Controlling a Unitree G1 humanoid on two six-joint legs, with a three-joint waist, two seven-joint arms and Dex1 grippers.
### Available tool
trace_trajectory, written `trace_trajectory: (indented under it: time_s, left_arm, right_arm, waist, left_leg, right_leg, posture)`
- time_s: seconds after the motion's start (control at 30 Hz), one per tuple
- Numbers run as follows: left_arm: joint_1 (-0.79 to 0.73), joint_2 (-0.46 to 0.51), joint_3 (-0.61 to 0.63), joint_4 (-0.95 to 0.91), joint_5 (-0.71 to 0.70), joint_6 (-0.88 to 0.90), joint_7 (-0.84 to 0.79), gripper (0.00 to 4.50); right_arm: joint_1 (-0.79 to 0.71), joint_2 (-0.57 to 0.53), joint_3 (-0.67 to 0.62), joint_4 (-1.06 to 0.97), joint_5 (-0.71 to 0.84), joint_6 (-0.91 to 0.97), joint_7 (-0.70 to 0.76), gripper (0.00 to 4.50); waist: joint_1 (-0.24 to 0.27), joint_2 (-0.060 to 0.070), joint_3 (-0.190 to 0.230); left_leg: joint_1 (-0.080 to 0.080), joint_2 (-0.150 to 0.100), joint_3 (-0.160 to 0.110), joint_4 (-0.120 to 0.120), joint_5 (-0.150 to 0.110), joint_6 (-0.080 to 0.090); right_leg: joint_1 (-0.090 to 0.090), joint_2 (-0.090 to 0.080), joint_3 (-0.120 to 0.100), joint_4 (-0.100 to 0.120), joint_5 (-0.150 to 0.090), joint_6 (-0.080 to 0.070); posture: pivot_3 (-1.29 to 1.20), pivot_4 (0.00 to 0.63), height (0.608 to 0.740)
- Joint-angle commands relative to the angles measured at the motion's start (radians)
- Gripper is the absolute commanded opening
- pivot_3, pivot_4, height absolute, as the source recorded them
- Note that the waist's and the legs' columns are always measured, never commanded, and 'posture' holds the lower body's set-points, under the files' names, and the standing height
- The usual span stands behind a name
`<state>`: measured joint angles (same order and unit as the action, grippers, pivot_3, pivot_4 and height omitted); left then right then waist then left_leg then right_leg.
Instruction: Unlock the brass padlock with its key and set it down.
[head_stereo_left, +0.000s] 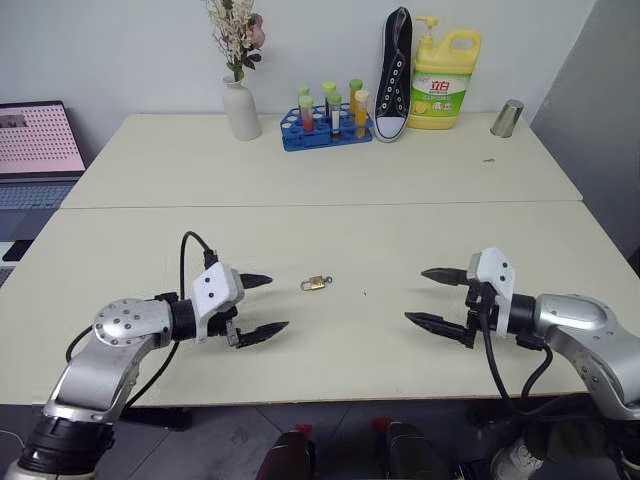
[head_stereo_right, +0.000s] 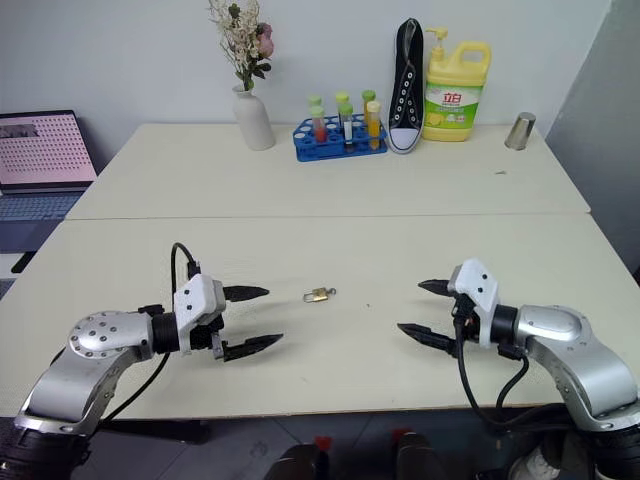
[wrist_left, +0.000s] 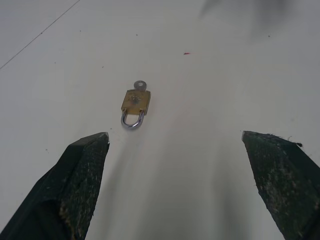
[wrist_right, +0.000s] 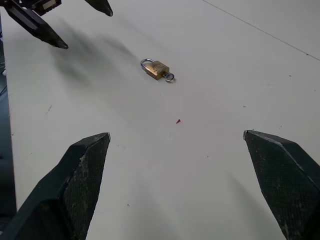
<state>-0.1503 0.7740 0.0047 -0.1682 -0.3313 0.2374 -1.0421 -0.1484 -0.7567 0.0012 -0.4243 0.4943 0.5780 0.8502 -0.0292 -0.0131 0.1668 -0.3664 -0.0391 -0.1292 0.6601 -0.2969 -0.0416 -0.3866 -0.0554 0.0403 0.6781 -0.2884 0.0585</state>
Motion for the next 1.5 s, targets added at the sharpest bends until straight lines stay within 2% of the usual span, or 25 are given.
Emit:
trace_trajectory:
  time_s: [0.03, 0.23, 0.57, 0.77, 0.87, 1.17, 1.4, 1.5]
  left_arm:
    - [-0.088, -0.025, -0.04, 0.091, 0.048, -0.053, -0.009, 4.5]
    - [-0.226, -0.102, -0.133, 0.31, 0.143, -0.179, -0.037, 4.5]
    - [-0.414, -0.233, -0.209, 0.631, 0.232, -0.286, -0.065, 4.5]
    - [-0.466, -0.277, -0.239, 0.724, 0.26, -0.299, -0.121, 4.5]
    - [-0.488, -0.289, -0.245, 0.766, 0.279, -0.304, -0.117, 3.87]
    - [-0.484, -0.283, -0.256, 0.773, 0.3, -0.289, -0.147, 1.05]
    - [-0.452, -0.26, -0.273, 0.722, 0.307, -0.28, -0.167, 0.97]
    - [-0.419, -0.264, -0.239, 0.611, 0.259, -0.374, -0.159, 0.97]
  right_arm:
    - [-0.021, 0.009, -0.018, -0.038, 0.029, 0.055, -0.03, 4.48]
    - [-0.037, 0.025, -0.006, -0.05, -0.011, 0.102, -0.099, 4.48]
    - [-0.048, 0.059, -0.016, -0.109, 0.039, 0.237, -0.174, 4.48]
    - [-0.051, 0.064, -0.018, -0.139, 0.06, 0.276, -0.194, 4.48]
    - [-0.051, 0.061, -0.016, -0.155, 0.068, 0.284, -0.189, 4.5]
    - [-0.031, 0.054, -0.026, -0.204, 0.121, 0.259, -0.135, 4.5]
    - [-0.019, 0.018, -0.011, -0.218, 0.129, 0.212, -0.068, 4.5]
    - [-0.02, -0.006, -0.016, -0.227, 0.14, 0.211, -0.042, 4.5]
  waist:
    - [0.0, 0.0, 0.0]
    - [-0.001, 0.0, 0.0]
    - [0.0, -0.001, 0.0]
    - [-0.001, -0.001, 0.0]
    - [0.0, -0.001, 0.0]
    - [-0.001, -0.001, 0.0]
    - [-0.002, -0.001, 0.0]
    - [-0.005, -0.001, 0.0]
  left_leg:
    - [0.0, 0.0, 0.0, 0.0, 0.0, 0.0]
    - [0.0, -0.001, 0.0, 0.0, 0.0, 0.0]
    - [-0.001, -0.002, -0.001, 0.001, 0.0, 0.0]
    - [-0.002, -0.002, -0.001, 0.001, 0.0, 0.0]
    - [-0.002, -0.002, -0.002, 0.001, 0.0, 0.0]
    - [-0.001, -0.002, -0.002, 0.001, 0.0, 0.0]
    - [-0.001, -0.002, -0.002, 0.001, 0.0, 0.0]
    - [-0.001, -0.002, -0.002, 0.001, 0.0, 0.0]
  right_leg:
    - [0.0, 0.0, 0.0, 0.0, 0.0, 0.0]
    - [-0.001, 0.0, 0.0, 0.0, 0.0, 0.0]
    - [-0.001, 0.0, 0.0, 0.0, 0.0, 0.0]
    - [-0.001, 0.0, -0.001, 0.0, 0.0, 0.0]
    - [-0.001, 0.0, -0.001, 0.0, 0.0, 0.0]
    - [0.0, 0.0, -0.001, 0.0, 0.0, 0.0]
    - [0.0, 0.0, -0.001, 0.0, 0.0, 0.0]
    - [-0.001, 0.001, -0.001, 0.0, 0.0, 0.0]
  posture:
    - [0.0, 0.15, 0.74]
    - [0.0, 0.15, 0.74]
    - [0.0, 0.15, 0.74]
    - [0.0, 0.15, 0.74]
    - [0.0, 0.15, 0.74]
    - [0.0, 0.15, 0.74]
    - [0.0, 0.15, 0.74]
    - [0.0, 0.15, 0.74]
